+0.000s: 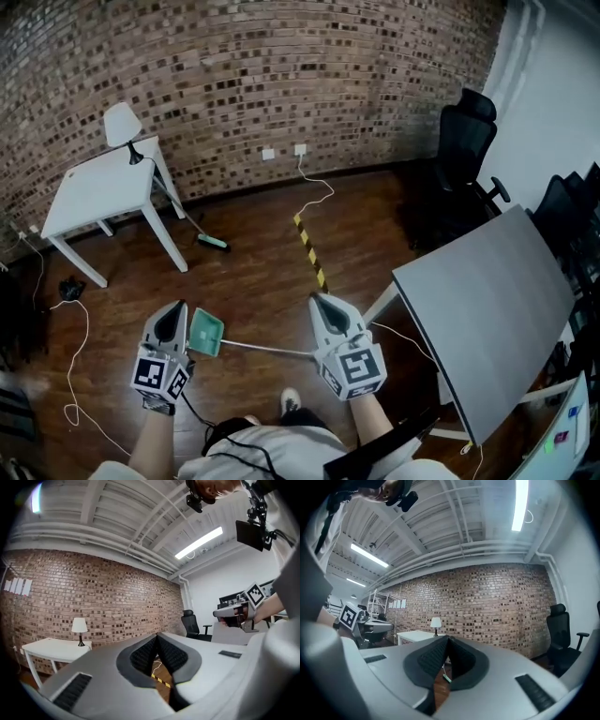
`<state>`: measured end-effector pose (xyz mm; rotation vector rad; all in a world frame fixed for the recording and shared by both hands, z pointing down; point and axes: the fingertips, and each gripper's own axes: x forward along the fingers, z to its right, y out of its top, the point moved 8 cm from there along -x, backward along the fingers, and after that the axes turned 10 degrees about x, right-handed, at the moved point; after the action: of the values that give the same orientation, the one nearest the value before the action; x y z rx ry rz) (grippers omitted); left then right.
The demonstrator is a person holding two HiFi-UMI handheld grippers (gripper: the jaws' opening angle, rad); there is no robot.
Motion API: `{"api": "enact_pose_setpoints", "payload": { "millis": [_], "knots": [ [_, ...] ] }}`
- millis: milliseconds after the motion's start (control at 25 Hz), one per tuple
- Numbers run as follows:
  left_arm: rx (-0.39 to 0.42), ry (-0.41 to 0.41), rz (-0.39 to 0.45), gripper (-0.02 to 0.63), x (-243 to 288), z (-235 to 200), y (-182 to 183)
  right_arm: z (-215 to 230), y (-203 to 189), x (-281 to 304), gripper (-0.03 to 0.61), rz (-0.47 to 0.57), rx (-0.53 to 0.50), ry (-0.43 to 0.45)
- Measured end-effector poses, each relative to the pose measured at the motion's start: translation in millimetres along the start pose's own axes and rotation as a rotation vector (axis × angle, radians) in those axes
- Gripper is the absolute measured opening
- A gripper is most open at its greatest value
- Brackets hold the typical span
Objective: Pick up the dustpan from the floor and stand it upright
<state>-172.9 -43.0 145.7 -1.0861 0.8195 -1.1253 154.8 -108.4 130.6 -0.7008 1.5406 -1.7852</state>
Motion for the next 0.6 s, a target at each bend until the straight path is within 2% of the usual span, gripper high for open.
{"api": "enact_pose_setpoints", "payload": {
  "millis": [80,240,360,520,600],
  "knots": [
    [0.002,-0.012,-0.003,0.000,11,-8,-3,6,1,10,-0.002,0.013,0.024,-0.003],
    [-0.062,-0.048,-0.018,0.000,26,-24,-17,9,4,26,0.015,0.096,0.151,0.030],
    [-0.085,-0.090,-0.016,0.039,34,-20,-30,12,-3,23,0.022,0.119,0.130,0.027],
    [-0.111,-0.168,0.034,0.135,42,-21,-51,16,-25,30,0.161,0.057,0.096,-0.023],
    [-0.140,-0.202,0.007,0.158,46,-20,-74,21,-47,32,0.172,0.010,0.084,-0.073]
  ]
}}
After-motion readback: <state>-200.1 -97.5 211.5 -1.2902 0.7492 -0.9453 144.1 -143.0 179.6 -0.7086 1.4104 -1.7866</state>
